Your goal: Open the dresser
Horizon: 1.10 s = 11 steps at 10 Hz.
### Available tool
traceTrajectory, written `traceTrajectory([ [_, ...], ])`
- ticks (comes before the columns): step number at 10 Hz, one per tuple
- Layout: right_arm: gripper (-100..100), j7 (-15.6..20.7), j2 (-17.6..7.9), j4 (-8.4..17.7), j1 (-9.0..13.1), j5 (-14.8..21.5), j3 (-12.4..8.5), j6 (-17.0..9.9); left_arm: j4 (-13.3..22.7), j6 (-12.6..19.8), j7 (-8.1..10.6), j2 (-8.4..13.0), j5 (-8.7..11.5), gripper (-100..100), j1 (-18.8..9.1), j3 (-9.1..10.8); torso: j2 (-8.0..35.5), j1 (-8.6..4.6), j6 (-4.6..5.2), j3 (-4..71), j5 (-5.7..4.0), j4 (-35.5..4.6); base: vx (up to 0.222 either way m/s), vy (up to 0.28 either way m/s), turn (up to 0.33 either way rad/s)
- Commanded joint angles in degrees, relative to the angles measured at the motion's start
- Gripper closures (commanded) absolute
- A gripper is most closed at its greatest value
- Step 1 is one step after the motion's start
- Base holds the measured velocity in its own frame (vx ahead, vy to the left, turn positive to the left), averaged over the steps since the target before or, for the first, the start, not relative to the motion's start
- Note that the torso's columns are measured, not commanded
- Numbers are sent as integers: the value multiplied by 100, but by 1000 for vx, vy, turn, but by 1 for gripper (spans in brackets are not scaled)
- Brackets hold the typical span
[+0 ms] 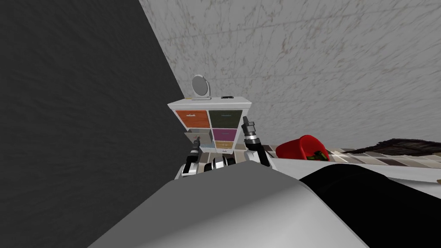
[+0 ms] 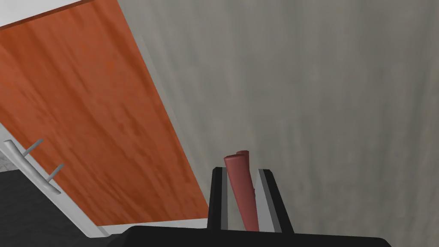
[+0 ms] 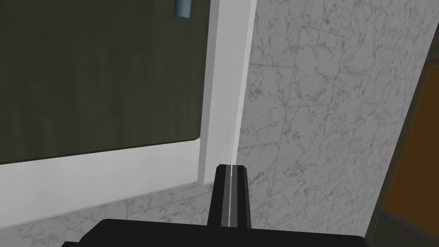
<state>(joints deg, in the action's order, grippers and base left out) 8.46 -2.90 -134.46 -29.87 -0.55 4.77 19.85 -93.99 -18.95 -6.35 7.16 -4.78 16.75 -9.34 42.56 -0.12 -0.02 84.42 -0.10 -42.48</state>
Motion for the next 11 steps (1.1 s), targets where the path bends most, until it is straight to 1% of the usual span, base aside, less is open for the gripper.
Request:
traceTrajectory([
  [1,0,0,0,0,-1,0,0,0,-65,3,12,33,1,100,91,-34,-39,-11,5,23,-4,4,-114,30,20],
  [3,0,0,0,0,0,0,0,0,-169,-17,26,72,1,100,180,-75,-3,11,2,2,7,12,-195,65,22],
  [4,0,0,0,0,0,0,0,0,-408,225,43,95,11,-100,206,-78,2,17,0,-3,8,7,-94,30,-6],
  [6,0,0,0,-1,-2,0,0,0,-709,462,65,140,22,-100,256,-92,-71,-5,2,42,4,31,16,-10,2],
  [11,0,0,0,-1,-2,0,0,1,-1443,1055,122,252,50,-100,384,-125,-7,16,-3,4,5,4,14,-5,-5],
])
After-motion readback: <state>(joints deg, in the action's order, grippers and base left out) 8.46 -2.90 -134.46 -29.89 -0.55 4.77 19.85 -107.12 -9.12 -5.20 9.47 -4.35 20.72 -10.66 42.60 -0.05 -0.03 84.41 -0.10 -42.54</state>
